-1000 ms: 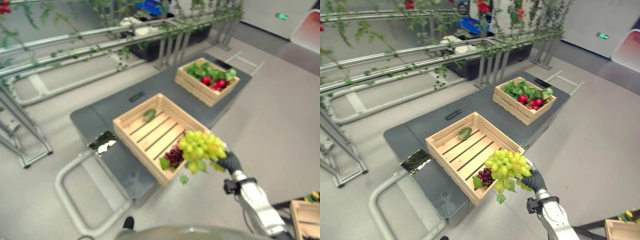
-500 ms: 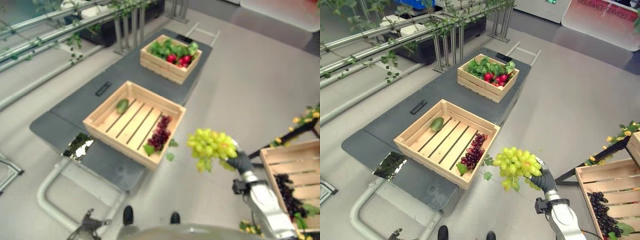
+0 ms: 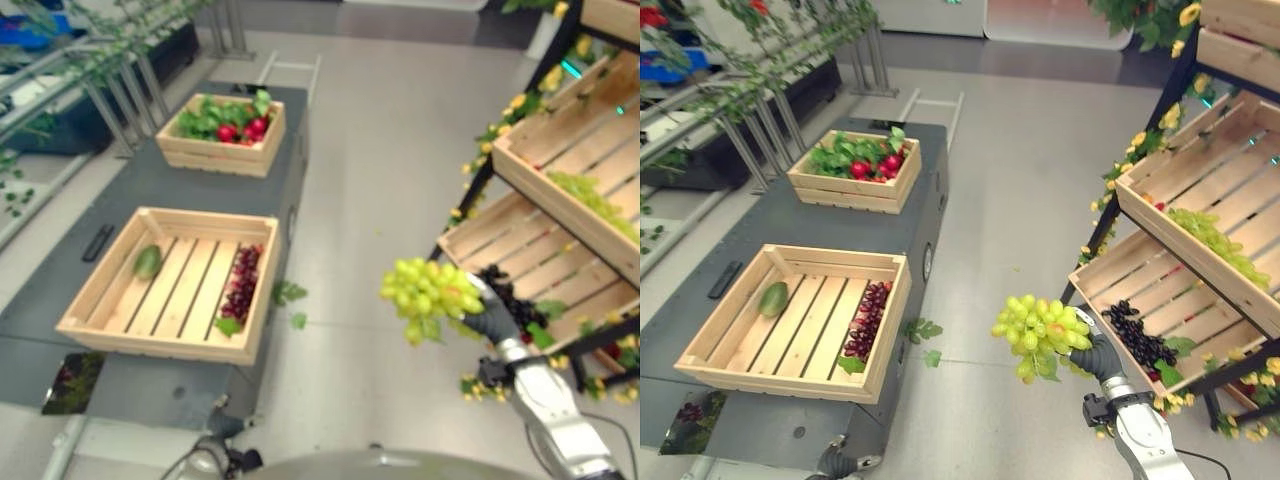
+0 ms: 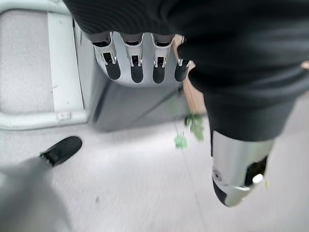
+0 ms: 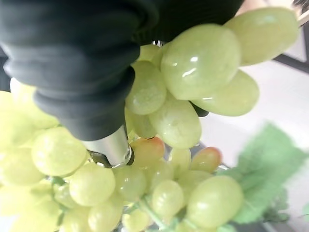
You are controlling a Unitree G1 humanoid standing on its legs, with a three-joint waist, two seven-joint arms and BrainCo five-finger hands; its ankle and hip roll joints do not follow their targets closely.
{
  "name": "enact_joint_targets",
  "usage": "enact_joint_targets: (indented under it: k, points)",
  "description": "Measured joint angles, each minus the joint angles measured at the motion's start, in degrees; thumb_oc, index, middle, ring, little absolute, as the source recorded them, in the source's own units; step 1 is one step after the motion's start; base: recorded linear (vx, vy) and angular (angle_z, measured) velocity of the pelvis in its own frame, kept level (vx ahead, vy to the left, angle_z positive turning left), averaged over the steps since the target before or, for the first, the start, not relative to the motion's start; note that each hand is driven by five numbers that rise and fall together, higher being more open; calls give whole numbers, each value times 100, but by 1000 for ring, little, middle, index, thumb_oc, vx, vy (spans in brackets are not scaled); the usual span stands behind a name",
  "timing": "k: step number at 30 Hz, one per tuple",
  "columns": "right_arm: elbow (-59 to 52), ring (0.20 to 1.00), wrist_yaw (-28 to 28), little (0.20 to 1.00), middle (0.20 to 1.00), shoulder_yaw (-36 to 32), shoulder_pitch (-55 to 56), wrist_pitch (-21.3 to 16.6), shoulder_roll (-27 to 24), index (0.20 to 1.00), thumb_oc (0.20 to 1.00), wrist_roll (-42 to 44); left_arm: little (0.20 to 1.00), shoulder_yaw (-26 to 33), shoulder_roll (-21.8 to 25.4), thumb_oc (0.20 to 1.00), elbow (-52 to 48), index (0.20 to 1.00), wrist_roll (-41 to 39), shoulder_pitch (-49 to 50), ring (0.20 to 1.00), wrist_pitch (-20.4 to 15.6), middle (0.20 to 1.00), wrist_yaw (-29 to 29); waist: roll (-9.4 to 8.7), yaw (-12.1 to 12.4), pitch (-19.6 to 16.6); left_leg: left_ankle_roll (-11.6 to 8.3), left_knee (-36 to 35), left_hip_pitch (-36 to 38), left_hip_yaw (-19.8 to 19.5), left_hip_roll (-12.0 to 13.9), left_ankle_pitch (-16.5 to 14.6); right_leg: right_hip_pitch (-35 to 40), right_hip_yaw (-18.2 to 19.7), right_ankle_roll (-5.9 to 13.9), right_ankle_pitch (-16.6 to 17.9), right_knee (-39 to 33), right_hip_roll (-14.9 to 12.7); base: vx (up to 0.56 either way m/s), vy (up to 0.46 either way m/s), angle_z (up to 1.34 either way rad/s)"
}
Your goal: Pick up the fruits from the basket on one side to the basket on the other side
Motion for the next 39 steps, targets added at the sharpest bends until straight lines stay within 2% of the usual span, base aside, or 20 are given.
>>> enact_joint_targets:
  k: [1,3,4,5,7,8,9,10,12,14,17,20,25,28,29,32,36,37,38,39]
  points:
    - [-7,200,-2,200,200,0,3,1,-32,200,200,0,1000,0,-43,1000,12,1000,-1,-63,1000,-3,1000,9,16,9,69,3,57,-6,-114,3,0,17,18,-5,-2,-4,2,-2,-389,-12]
    - [-4,200,-26,200,200,41,-66,5,-32,200,200,0,1000,102,-64,1000,122,1000,-85,-192,1000,-17,1000,132,-79,159,242,97,542,-105,-1009,-19,-53,-28,300,-109,-64,158,11,57,-301,-45]
    - [-19,200,-26,200,200,102,-169,2,-32,200,200,0,1000,228,19,1000,128,1000,-144,-367,1000,-18,1000,210,-347,356,390,84,1258,-394,-1794,-208,-127,-11,686,-214,-67,148,-97,91,-209,-101]
    - [-15,200,-34,200,200,124,-332,-27,-22,200,200,3,1000,342,39,1000,104,1000,-258,-367,1000,-39,1000,284,-452,508,382,-71,1294,-533,-2416,-680,-372,-50,957,-213,17,72,-271,63,-148,-98]
    - [-55,200,-84,200,200,99,-470,-64,-49,200,200,11,1000,449,-9,1000,142,1000,-363,-361,1000,-32,1000,310,-454,439,374,18,1057,-607,-2570,-1290,-519,-125,1096,-158,47,51,-417,47,-77,-67]
    - [-211,200,-104,200,200,65,-462,-64,-248,200,200,23,1000,503,-83,1000,141,1000,-468,-224,1000,-27,1000,332,-123,449,367,300,690,-605,-2693,-1705,-650,-227,1178,-60,67,95,-203,44,-26,-98]
    - [-206,200,-100,200,200,83,-477,-67,-210,200,200,23,1000,515,-34,1000,151,1000,-474,-131,1000,-25,1000,328,-61,515,389,908,667,-577,-2895,-1799,-622,-319,1220,-40,69,175,-50,73,2,-115]
    - [-218,200,-105,200,200,131,-453,-49,-100,200,200,25,1000,571,8,1000,173,1000,-485,-24,1000,-15,1000,330,-118,510,362,859,617,-589,-2834,-1774,-635,-358,1193,51,49,251,-7,109,66,-68]
    - [-163,200,-104,200,200,221,-351,-44,124,200,200,24,1000,663,192,1000,400,1000,-516,150,1000,5,1000,324,-362,335,382,833,517,-587,-2754,-1662,-583,-580,1155,5,-245,661,165,122,93,-22]
    - [-116,200,-107,200,200,228,-344,-44,137,200,200,23,1000,696,211,1000,536,1000,-547,192,1000,12,1000,305,-456,339,354,842,473,-528,-2691,-1631,-551,-576,1177,-6,-318,656,236,135,122,-14]
    - [-74,200,-119,200,200,213,-360,-44,162,200,200,1,1000,667,142,1000,676,1000,-576,175,1000,7,1000,259,-369,389,399,728,453,-219,-2556,-1633,-658,-105,1258,-224,-162,248,221,175,178,-17]
    - [-54,200,-114,200,200,218,-396,-43,163,200,200,2,1000,672,133,1000,625,1000,-581,241,1000,12,1000,245,-316,461,374,787,446,-27,-2407,-1581,-818,4,1486,-266,-139,173,319,54,83,-39]
    - [-11,200,-106,200,200,230,-452,-32,273,200,200,2,1000,670,249,1000,357,1000,-584,240,1000,14,1000,219,-463,500,310,829,270,147,-1952,-1399,-887,-230,1583,-294,-93,497,517,63,93,-59]
    - [30,200,-112,200,200,250,-458,-18,377,200,200,0,1000,631,378,1000,295,1000,-581,78,1000,14,1000,208,-541,317,314,856,241,126,-1857,-1238,-863,-558,1252,-83,-72,953,555,-1,3,-25]
    - [73,200,-110,200,200,258,-505,-3,455,200,200,-2,1000,619,428,1000,293,1000,-580,9,1000,10,1000,204,-515,284,329,865,191,116,-1818,-1160,-791,-663,986,182,-17,1079,568,64,-4,-14]
    - [71,200,-110,200,200,253,-555,25,525,200,200,-4,1000,541,405,1000,372,1000,-574,-141,1000,17,1000,161,-486,176,349,935,5,238,-1762,-1112,-731,-743,490,258,-51,856,194,130,8,-17]
    - [9,200,-125,200,200,244,-531,25,533,200,200,-2,1000,417,393,1000,550,1000,-573,-192,1000,50,1000,65,-447,143,374,788,-170,362,-1802,-1104,-593,-830,611,444,144,184,-178,106,19,1]
    - [-8,200,-155,200,200,234,-465,26,531,200,200,1,1000,422,339,1000,555,1000,-573,-138,1000,66,1000,36,-552,134,340,729,-313,544,-1805,-1209,-579,-740,583,581,288,195,-279,167,-24,37]
    - [-10,200,-161,200,200,186,-389,36,524,200,200,2,1000,423,309,1000,555,1000,-574,-109,1000,105,1000,37,-599,125,296,643,-317,631,-1863,-1273,-632,-656,679,43,650,176,-286,136,-28,30]
    - [-19,200,-165,200,200,115,-351,44,514,200,200,2,1000,427,265,1000,521,1000,-574,-100,1000,109,1000,38,-510,130,260,603,-319,624,-1866,-1248,-664,-653,676,53,651,150,-240,133,-42,8]
